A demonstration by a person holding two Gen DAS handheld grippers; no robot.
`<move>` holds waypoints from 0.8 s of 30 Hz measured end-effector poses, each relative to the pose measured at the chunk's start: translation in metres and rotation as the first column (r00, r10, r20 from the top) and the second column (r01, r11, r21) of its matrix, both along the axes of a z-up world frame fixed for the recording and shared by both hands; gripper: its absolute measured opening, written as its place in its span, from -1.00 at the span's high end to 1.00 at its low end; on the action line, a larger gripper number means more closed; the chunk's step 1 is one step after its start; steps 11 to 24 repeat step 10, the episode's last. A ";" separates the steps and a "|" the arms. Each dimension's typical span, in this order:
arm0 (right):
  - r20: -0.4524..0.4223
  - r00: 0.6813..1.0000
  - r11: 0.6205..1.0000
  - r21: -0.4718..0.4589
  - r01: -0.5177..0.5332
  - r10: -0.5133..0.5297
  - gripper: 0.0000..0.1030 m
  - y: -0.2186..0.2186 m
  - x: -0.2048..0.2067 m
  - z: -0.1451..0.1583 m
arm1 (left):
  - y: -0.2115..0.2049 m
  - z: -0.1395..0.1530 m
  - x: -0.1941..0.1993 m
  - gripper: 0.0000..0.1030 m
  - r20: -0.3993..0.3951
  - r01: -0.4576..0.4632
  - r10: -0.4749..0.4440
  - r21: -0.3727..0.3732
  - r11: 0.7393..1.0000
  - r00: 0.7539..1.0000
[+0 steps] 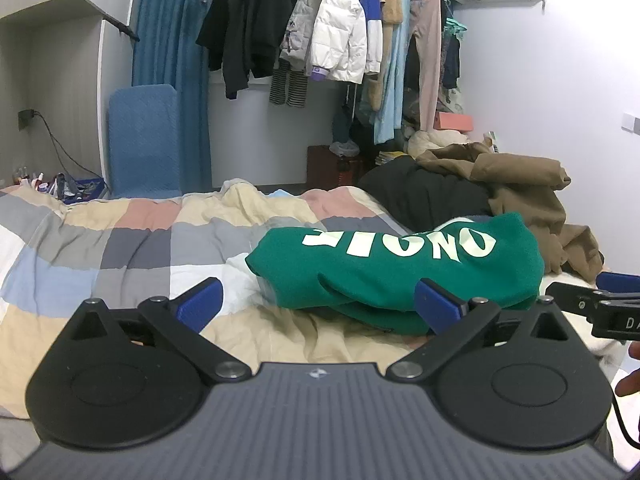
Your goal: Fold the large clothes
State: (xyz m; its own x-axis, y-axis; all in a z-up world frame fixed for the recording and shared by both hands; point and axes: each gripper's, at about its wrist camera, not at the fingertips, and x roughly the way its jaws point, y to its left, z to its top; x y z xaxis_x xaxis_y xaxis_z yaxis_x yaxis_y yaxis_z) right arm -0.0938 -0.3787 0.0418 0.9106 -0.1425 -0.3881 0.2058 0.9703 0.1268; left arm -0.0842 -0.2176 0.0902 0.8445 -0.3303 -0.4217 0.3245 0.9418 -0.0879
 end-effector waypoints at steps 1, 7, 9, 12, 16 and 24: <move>-0.001 1.000 1.000 -0.002 0.000 0.000 -1.00 0.001 0.000 0.000 | -0.001 0.001 -0.001 -1.00 -0.001 -0.004 0.004 -0.001 1.000 1.000; -0.002 1.000 1.000 -0.004 0.008 -0.008 -1.00 0.000 -0.001 0.001 | -0.007 0.004 -0.005 -1.00 -0.004 -0.001 0.001 0.002 1.000 1.000; 0.001 1.000 1.000 -0.009 0.010 -0.010 -1.00 0.000 -0.002 0.001 | -0.007 0.003 -0.006 -1.00 -0.004 0.001 -0.001 0.000 1.000 1.000; 0.000 1.000 1.000 -0.013 0.010 -0.010 -1.00 0.000 -0.002 0.001 | -0.007 0.003 -0.007 -1.00 -0.003 0.001 -0.001 0.001 1.000 1.000; 0.000 1.000 1.000 -0.013 0.010 -0.010 -1.00 0.000 -0.002 0.001 | -0.007 0.003 -0.007 -1.00 -0.003 0.001 -0.001 0.001 1.000 1.000; 0.000 1.000 1.000 -0.013 0.010 -0.010 -1.00 0.000 -0.002 0.001 | -0.007 0.003 -0.007 -1.00 -0.003 0.001 -0.001 0.001 1.000 1.000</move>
